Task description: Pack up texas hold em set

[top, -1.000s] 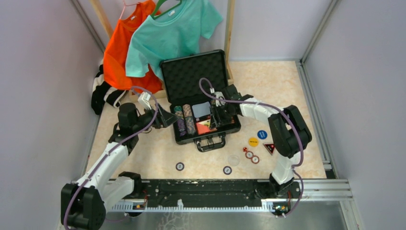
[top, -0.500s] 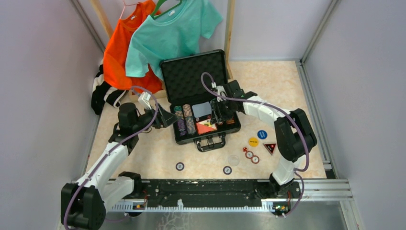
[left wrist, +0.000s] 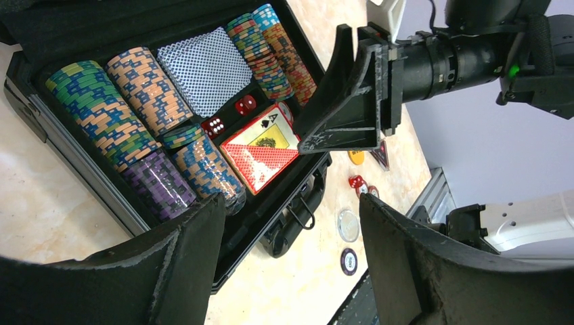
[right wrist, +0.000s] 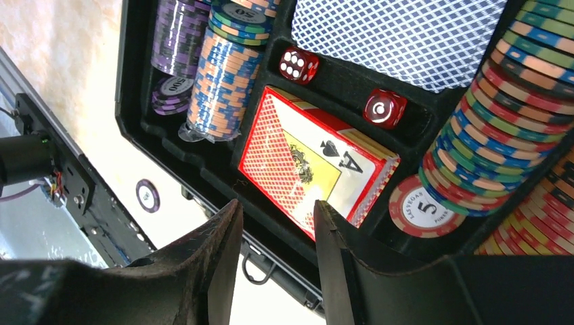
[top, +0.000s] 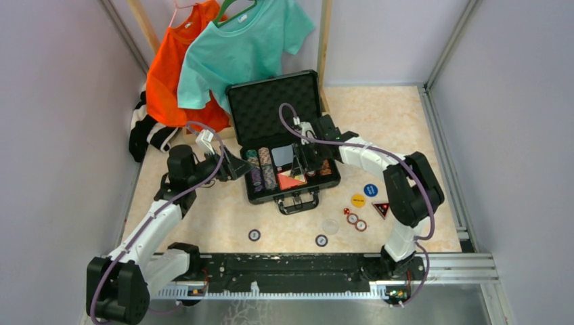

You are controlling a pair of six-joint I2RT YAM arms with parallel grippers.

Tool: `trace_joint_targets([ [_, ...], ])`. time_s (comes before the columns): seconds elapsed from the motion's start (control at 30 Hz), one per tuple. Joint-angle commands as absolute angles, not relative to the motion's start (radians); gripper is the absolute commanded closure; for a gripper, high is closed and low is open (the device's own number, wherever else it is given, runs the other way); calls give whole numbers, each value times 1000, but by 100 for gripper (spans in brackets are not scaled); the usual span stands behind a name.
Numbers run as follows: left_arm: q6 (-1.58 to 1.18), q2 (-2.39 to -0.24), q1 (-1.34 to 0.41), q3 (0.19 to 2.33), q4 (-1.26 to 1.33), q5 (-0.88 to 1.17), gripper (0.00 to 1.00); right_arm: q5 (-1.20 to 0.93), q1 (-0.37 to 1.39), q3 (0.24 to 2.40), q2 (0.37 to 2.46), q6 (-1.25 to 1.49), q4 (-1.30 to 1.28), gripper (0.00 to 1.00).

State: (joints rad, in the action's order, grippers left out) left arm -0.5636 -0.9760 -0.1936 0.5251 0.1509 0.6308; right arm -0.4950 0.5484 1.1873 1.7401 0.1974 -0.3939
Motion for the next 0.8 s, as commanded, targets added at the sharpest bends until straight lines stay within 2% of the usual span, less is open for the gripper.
trace_joint_targets([
  [0.0, -553, -960, -186, 522, 171, 640, 22, -492, 564, 1177, 1786, 212, -324, 57],
  [0.3, -548, -943, -186, 521, 157, 631, 22, -497, 563, 1131, 1831, 227, -281, 57],
  [0.6, -552, -945, -186, 534, 156, 632, 22, -467, 559, 1186, 1673, 222, -311, 57],
  [0.77, -559, -970, -186, 571, 160, 661, 22, -427, 508, 1169, 1667, 255, -320, 65],
])
